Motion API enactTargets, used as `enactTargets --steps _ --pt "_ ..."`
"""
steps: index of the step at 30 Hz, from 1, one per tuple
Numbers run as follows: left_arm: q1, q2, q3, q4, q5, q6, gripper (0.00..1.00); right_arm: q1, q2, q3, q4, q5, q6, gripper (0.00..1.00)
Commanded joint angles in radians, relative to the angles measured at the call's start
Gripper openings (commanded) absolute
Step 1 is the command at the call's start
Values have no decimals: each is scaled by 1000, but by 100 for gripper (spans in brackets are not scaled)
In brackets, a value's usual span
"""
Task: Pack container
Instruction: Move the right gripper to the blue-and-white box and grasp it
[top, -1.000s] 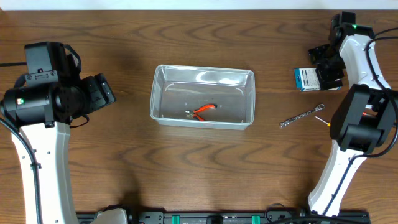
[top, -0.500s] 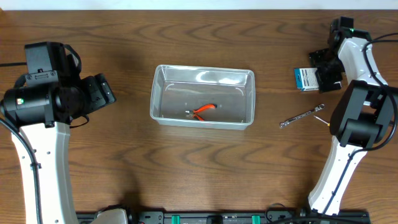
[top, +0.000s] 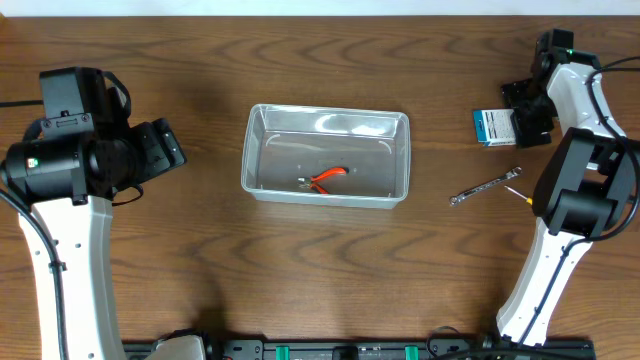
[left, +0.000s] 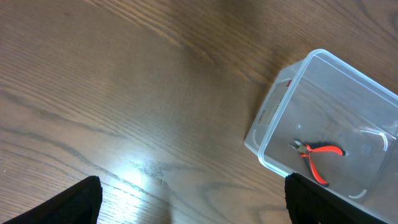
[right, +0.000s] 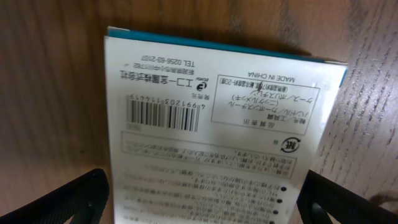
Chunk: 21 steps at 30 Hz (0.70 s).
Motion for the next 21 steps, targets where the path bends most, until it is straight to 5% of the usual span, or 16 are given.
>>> enactTargets --steps 1,8,13,21 --pt "0 0 0 -3 -11 -13 86 -3 50 -13 -12 -5 17 98" --pt "0 0 0 -3 -11 -13 86 -3 67 -13 -23 -36 10 97" --pt "0 0 0 -3 -11 -13 86 -2 67 -13 -21 -91 -105 75" --pt "0 0 0 -3 -11 -13 86 5 67 -13 -40 -124 -198 75"
